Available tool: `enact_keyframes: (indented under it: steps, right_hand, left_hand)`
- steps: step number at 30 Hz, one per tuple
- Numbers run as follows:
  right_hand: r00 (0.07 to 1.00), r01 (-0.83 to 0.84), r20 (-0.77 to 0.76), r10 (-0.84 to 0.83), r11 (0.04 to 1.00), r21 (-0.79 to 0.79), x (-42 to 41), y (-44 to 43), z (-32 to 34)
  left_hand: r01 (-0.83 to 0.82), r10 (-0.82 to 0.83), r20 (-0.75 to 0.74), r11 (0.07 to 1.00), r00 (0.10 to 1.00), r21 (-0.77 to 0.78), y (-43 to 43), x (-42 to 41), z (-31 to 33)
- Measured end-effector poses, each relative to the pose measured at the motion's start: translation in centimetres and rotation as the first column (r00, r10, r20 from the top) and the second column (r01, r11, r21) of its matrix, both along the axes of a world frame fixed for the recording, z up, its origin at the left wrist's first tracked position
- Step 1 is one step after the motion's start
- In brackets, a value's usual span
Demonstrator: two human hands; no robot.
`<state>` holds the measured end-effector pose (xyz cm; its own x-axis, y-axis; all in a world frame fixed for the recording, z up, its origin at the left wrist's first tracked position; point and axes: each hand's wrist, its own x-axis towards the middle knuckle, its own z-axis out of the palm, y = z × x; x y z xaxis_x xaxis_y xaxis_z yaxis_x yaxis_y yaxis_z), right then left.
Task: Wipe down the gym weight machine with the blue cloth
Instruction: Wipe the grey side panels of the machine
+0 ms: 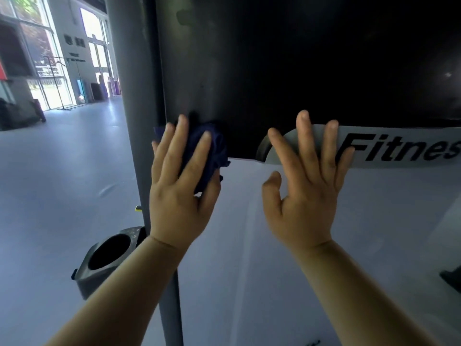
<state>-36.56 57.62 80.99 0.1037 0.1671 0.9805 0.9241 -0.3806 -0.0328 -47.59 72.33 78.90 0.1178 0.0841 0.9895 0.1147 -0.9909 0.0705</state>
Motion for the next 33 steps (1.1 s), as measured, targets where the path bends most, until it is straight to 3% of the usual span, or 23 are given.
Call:
enact_keyframes:
  steps: [3,6,8,10,15,18,22,24,29,31,33]
  right_hand:
    - [0.999,-0.039,-0.023,0.038,0.999,-0.026,0.0,-0.3,0.1]
    - [0.998,-0.060,-0.036,0.058,0.997,-0.057,0.0,-0.7,0.0]
    - [0.997,-0.065,-0.039,0.062,0.995,-0.075,0.0,-0.9,-0.1]
    - [0.995,-0.086,-0.054,0.081,0.991,-0.101,0.0,-1.2,0.1]
    - [0.970,-0.222,-0.127,0.207,0.968,-0.120,0.4,-3.2,-0.2]
    - [0.970,-0.210,-0.148,0.194,0.973,-0.096,1.7,-5.0,-1.5]
    - [0.971,-0.176,-0.185,0.151,0.976,-0.125,3.6,-7.3,-3.3]
    - [0.969,-0.179,-0.194,0.152,0.975,-0.129,4.5,-8.2,-3.9]
    - [0.958,-0.230,-0.198,0.208,0.968,-0.099,6.6,-9.7,-4.4]
    - [0.951,-0.253,-0.207,0.231,0.963,-0.088,7.8,-10.4,-4.3]
    - [0.942,-0.277,-0.220,0.253,0.957,-0.082,9.3,-11.3,-4.2]
  left_hand:
    - [-0.024,0.025,-0.135,1.000,0.991,0.008,-1.0,0.1,-5.5]
    - [-0.007,0.058,-0.332,0.988,0.942,0.152,-1.9,-0.9,-11.5]
    - [0.028,0.065,-0.374,0.971,0.925,0.237,-1.8,-1.1,-11.1]
    - [0.028,0.038,-0.295,0.976,0.955,0.217,-1.8,-0.6,-7.4]
    - [-0.001,0.001,-0.009,1.000,1.000,-0.019,-2.7,1.8,0.3]
    - [0.010,-0.007,-0.104,1.000,0.995,0.020,-4.4,2.7,-4.2]
    - [0.053,0.023,-0.322,0.973,0.947,0.224,-6.1,2.4,-11.4]
    - [0.067,0.014,-0.302,0.965,0.953,0.255,-6.1,2.8,-9.6]
    - [0.044,-0.040,-0.061,0.998,0.997,0.052,-7.8,4.9,-0.5]
    - [-0.005,0.007,-0.035,0.999,0.999,0.045,-8.9,5.8,-0.8]
    - [-0.035,0.045,-0.114,0.995,0.992,0.093,-10.2,6.7,-4.1]
